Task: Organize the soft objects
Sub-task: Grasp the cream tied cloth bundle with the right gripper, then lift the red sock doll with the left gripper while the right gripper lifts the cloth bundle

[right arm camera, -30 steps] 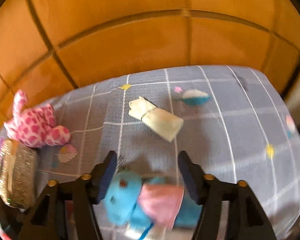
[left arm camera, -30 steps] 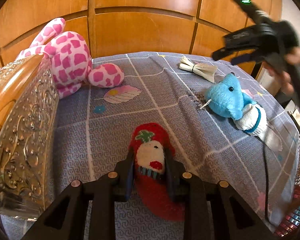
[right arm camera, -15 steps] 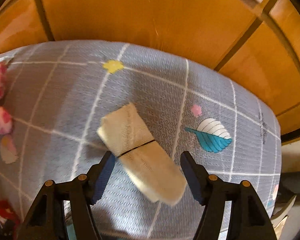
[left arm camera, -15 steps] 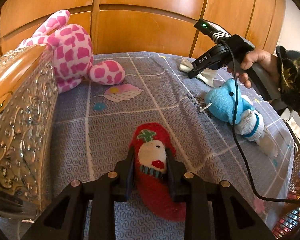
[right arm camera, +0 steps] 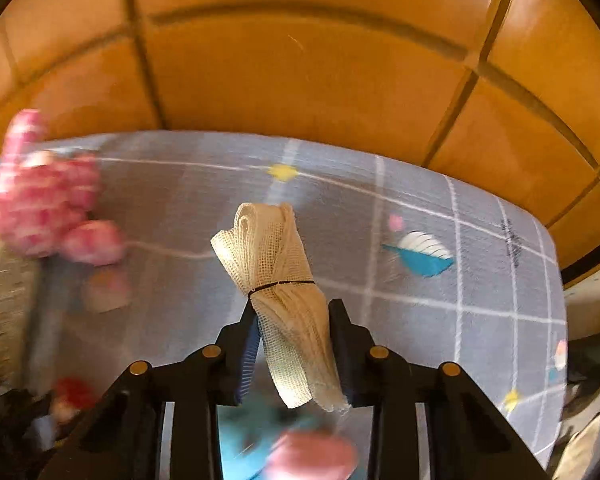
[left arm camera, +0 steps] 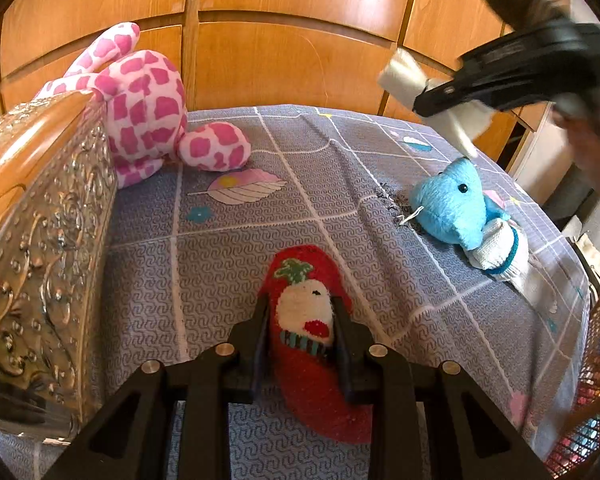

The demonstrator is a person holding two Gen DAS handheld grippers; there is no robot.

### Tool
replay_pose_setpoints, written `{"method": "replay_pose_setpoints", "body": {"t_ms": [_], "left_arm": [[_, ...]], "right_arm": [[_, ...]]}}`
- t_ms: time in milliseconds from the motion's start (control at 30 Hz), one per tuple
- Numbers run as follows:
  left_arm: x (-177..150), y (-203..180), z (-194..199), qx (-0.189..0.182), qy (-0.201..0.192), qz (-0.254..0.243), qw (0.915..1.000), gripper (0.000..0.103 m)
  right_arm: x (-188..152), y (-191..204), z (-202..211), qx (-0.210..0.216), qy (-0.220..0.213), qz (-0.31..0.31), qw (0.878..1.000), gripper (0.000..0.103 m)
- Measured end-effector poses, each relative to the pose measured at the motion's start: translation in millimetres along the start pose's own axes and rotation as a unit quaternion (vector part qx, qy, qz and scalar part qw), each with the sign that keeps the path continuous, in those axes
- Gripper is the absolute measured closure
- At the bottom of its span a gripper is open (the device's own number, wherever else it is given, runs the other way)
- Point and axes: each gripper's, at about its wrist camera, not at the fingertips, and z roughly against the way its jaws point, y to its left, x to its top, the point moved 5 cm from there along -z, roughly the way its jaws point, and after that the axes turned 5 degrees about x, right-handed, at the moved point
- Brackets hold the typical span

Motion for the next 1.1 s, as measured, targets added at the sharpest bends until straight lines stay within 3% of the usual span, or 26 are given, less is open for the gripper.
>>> {"method": "replay_pose_setpoints", "body": {"t_ms": [167,267,433,667,833,1100], "left_arm": [[0,-1,1,0.003,-0.001,-0.004,1.0000,0.073],[0,-2,1,0.008,-0.001,-0.008,0.9999,0.073],[1,-5,0,0.019,-0.002,-0.017,0.9997,0.073],[0,-10,-1,0.045,-0.005,-0.041,0.9981,0.073],[-1,-14,1,0.061,-0.007,-0.058,0.9965,0.076],[10,-18,25,0.063,-0.020,-0.046,0.9968,0.083]], "right_arm": [[-41,52,28,0.100,0.004,-0.001,0.995,0.069],[-71,73,11,0.116,0.030,-0.008,0.993,0.069],[-113,79,-34,0.091,0.084,-0.021,0.992,0.068],[-112,90,-39,0.063,0.078,0.017,0.995,0.067],[-112,91,-39,0.066,0.078,0.009,0.995,0.066],[-111,99,-42,0.057,0.076,0.024,0.995,0.065]]}}
